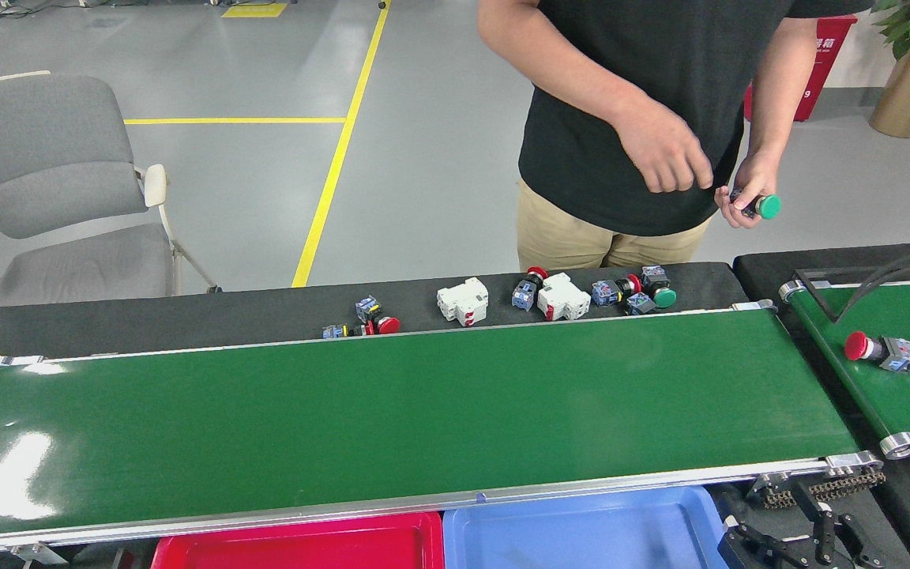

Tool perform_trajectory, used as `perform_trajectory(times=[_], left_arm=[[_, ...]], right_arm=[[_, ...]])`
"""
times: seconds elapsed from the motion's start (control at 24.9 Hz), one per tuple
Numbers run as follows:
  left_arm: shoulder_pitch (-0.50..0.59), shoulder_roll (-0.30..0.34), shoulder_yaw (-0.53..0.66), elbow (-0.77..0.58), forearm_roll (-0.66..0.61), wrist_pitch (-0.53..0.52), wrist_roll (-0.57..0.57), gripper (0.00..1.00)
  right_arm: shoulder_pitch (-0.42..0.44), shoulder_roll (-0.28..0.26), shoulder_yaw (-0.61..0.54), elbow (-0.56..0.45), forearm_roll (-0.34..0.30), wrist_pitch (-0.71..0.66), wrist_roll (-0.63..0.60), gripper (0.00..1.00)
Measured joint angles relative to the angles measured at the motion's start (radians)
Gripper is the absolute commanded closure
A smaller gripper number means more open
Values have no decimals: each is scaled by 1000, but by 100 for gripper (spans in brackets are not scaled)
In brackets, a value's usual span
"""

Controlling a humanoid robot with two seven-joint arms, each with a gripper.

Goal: Pick switch part from conveyor to tray

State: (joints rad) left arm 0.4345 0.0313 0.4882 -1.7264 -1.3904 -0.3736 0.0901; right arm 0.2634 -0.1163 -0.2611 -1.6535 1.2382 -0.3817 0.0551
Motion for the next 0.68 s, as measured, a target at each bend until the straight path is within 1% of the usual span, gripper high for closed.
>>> perform_trajectory(times=[0.32, 0.68], left_arm=[[0, 0, 3, -9, 18, -3, 7, 0], [0, 0, 33, -9, 20, 4, 8, 0]], right_arm=[[0, 0, 0, 0, 0, 8, -1, 0], [-5, 0, -1, 0, -6, 9, -1, 0]])
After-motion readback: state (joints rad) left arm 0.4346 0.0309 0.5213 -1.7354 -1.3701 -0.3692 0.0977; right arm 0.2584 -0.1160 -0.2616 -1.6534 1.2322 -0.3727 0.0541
